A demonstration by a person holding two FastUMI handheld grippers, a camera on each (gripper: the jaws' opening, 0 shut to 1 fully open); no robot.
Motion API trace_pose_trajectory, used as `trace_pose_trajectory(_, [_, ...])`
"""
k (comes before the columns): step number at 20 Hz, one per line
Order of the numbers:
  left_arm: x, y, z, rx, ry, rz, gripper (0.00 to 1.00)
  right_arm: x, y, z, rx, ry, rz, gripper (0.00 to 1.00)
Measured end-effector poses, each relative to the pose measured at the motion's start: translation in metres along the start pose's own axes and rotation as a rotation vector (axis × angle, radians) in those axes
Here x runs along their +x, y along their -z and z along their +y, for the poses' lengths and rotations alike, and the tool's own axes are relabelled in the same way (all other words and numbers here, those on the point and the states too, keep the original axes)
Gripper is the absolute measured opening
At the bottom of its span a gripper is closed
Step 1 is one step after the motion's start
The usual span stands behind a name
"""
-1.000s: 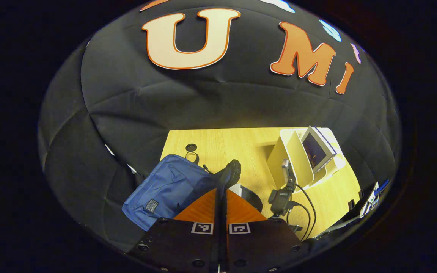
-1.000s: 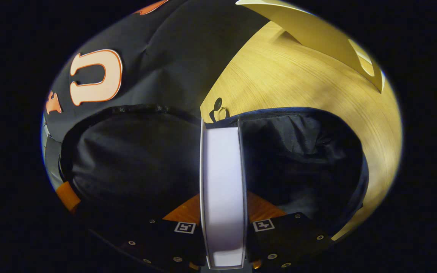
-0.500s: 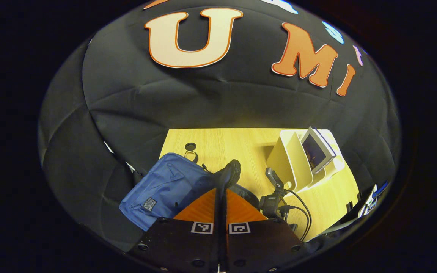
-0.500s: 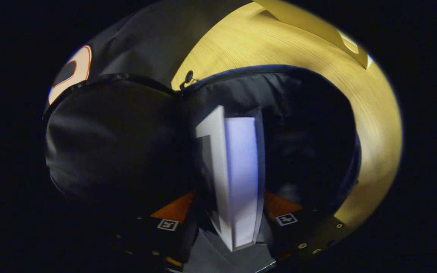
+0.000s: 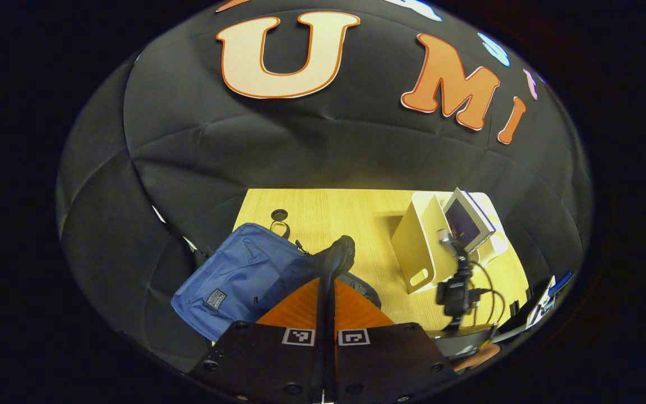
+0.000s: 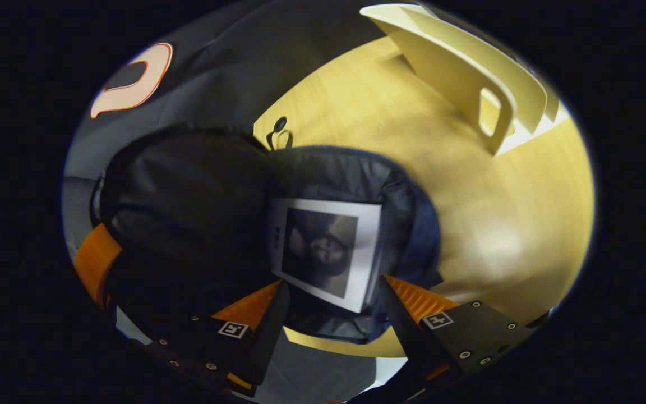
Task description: Open the schoolbag, grab two books from the bookshelf and put them into the schoolbag.
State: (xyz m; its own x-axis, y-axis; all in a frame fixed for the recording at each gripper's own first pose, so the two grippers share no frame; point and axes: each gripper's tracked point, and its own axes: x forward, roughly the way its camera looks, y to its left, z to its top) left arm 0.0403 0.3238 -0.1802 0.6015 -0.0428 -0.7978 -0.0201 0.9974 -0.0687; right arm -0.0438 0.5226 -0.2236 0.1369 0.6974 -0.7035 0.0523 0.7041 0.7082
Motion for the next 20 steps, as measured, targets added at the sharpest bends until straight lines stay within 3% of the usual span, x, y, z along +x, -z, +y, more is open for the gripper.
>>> trace_pose_trajectory(9, [0.007, 0.002, -0.004, 0.029, -0.01, 0.016, 0.01, -0.124, -0.096, -0.086, -0.167, 0.22, -0.306, 0.97])
trace_pose_trajectory(17, [0.013, 0.008, -0.007, 0.006, -0.002, 0.018, 0.01, -0.193, -0.15, -0.148, -0.292, 0.387, -0.341, 0.97])
trace_pose_trajectory(20, [0.014, 0.011, -0.008, -0.01, 0.002, 0.015, 0.01, -0.216, -0.199, -0.167, -0.424, 0.513, -0.397, 0.97])
